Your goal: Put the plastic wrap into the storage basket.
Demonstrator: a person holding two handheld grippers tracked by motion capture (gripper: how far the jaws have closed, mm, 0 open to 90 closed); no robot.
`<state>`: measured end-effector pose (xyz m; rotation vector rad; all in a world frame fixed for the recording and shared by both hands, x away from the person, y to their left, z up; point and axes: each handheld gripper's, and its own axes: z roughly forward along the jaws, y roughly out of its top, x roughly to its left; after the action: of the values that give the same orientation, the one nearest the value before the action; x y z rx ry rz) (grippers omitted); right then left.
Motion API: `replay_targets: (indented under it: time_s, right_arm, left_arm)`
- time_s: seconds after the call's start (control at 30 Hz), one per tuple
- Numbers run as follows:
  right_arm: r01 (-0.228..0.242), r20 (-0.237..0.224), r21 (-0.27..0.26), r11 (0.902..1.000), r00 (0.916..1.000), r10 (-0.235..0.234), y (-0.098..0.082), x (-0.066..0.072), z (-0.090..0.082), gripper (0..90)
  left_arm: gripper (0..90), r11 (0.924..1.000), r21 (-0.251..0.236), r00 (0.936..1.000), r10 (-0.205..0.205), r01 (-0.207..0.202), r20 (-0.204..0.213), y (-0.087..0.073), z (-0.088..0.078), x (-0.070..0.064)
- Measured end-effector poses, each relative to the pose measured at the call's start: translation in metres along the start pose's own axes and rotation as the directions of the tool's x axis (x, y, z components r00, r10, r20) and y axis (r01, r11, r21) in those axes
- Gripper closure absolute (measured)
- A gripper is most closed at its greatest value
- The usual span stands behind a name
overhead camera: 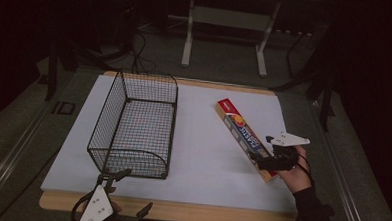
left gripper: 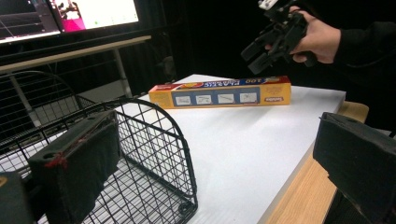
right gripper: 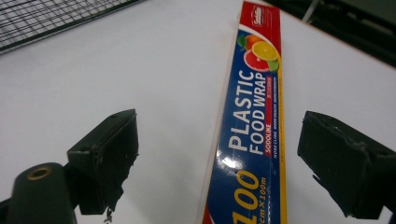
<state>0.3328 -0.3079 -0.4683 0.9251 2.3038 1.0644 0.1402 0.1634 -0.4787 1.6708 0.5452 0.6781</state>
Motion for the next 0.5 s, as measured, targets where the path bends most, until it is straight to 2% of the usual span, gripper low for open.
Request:
replay_targets:
  time_s: [0.13, 0.33, 0.5]
  right_arm:
    - [-0.023, -0.001, 0.035, 0.9991, 0.9997, 0.023, 0.001, -0.006, 0.009, 13.3]
    - [-0.026, 0.015, 0.093, 0.9953, 0.9996, 0.024, 0.005, -0.011, 0.023, 13.9]
    - [-0.036, 0.026, 0.12, 0.9921, 0.9991, 0.033, 0.008, -0.015, 0.033, 14.7]
  left_arm:
    - [1.5, 1.0, 0.0, 1.0, -0.001, 0.001, 0.003, 0.0, 0.0, 0.0]
    - [1.5, 1.0, 0.003, 1.0, 0.0, 0.0, 0.004, 0.0, 0.001, 0.0]
    - [1.5, 1.0, 0.005, 1.0, 0.003, -0.003, 0.004, 0.0, 0.001, 0.0]
